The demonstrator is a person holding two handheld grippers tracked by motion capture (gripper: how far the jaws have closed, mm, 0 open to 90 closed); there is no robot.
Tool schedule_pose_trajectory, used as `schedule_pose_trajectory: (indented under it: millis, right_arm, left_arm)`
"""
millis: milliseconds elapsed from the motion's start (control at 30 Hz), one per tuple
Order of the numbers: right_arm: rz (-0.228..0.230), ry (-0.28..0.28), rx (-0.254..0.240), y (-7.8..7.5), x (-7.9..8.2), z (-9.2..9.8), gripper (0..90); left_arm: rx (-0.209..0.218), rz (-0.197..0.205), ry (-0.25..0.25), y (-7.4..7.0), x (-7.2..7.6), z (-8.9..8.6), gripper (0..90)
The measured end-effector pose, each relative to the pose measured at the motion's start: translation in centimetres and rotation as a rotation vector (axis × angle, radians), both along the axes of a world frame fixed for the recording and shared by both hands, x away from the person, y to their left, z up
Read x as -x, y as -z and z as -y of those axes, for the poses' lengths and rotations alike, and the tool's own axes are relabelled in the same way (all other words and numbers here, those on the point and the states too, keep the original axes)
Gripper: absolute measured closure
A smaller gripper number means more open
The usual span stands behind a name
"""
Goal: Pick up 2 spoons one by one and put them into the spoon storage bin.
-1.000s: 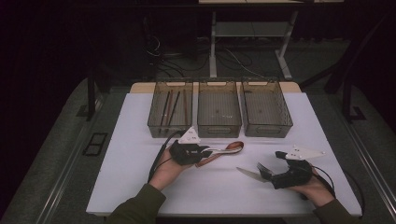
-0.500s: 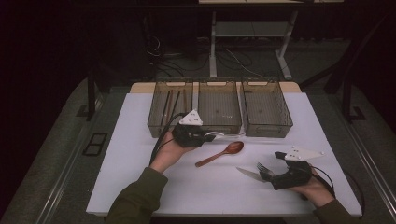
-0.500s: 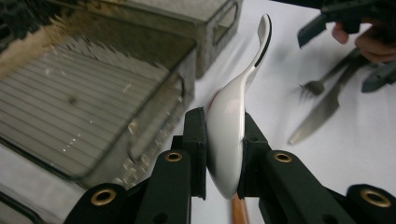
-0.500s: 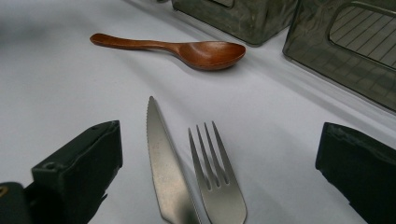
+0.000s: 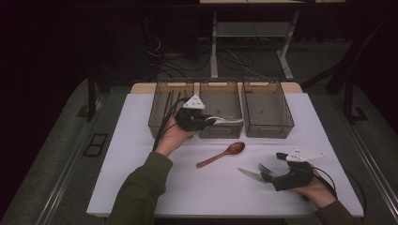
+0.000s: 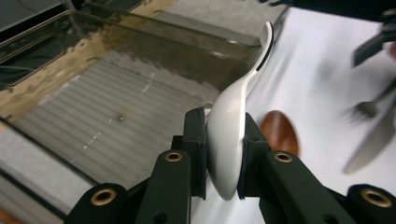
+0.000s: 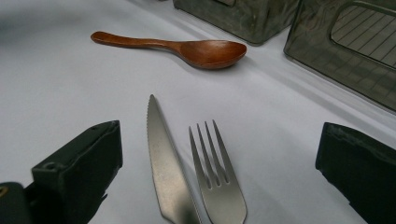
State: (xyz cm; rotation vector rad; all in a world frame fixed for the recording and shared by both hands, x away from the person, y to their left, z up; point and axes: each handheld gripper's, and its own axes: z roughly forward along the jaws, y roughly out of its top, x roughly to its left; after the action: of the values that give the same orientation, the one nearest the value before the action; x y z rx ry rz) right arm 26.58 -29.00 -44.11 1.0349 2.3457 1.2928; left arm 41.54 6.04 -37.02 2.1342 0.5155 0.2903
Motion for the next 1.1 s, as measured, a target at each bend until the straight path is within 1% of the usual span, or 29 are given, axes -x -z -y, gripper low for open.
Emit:
schedule_pose_trajectory:
  millis: [133,233,267,333,367,400,433,600,700,833,900,967,1100]
  right_arm:
    - [-0.001,0.001,0.000,0.0,0.0,0.0,0.6]
    - [0.002,-0.001,-0.001,0.0,0.0,0.0,0.6]
    - [0.002,-0.001,0.000,0.0,0.0,0.1,0.6]
    - [0.003,-0.001,0.000,0.0,0.0,0.1,0.6]
    - [0.004,-0.002,0.000,0.0,0.0,0.1,0.6]
    - [0.005,-0.004,0.000,-0.1,0.0,0.1,0.6]
    - [0.004,-0.003,0.001,-0.1,0.0,0.1,0.6]
    - [0.004,-0.002,0.001,-0.1,0.0,0.2,0.6]
    - [0.004,-0.003,0.002,-0.1,0.1,0.2,0.6]
    - [0.002,-0.004,0.003,-0.1,0.1,0.2,0.6]
    - [0.002,-0.004,0.003,-0.1,0.1,0.2,0.6]
    - [0.003,-0.004,0.003,-0.1,0.1,0.2,0.6]
    - [0.002,-0.003,0.002,-0.1,0.1,0.2,0.6]
  left_arm:
    - [-0.010,-0.019,-0.019,0.3,-1.3,-0.1,76.5]
    - [-0.013,-0.041,-0.035,0.7,-2.1,0.0,76.5]
    - [-0.027,-0.047,-0.035,0.9,-2.3,-0.1,76.6]
    - [-0.016,-0.071,-0.046,1.3,-2.7,0.0,76.6]
    - [-0.020,-0.082,-0.041,1.5,-2.8,0.0,76.6]
    - [0.002,-0.104,-0.039,1.7,-2.9,0.0,76.3]
    - [0.016,-0.115,-0.036,1.8,-3.0,-0.1,71.4]
    - [0.036,-0.108,-0.045,1.7,-3.0,-0.2,59.3]
    - [0.064,-0.112,-0.041,1.4,-2.8,-0.2,53.0]
    - [0.071,-0.109,-0.028,0.9,-2.3,-0.2,48.6]
    - [0.081,-0.116,-0.021,0.7,-2.0,-0.2,46.6]
    - [0.080,-0.113,-0.017,0.5,-1.5,-0.1,44.4]
    - [0.092,-0.110,-0.012,0.2,-0.6,-0.1,40.1]
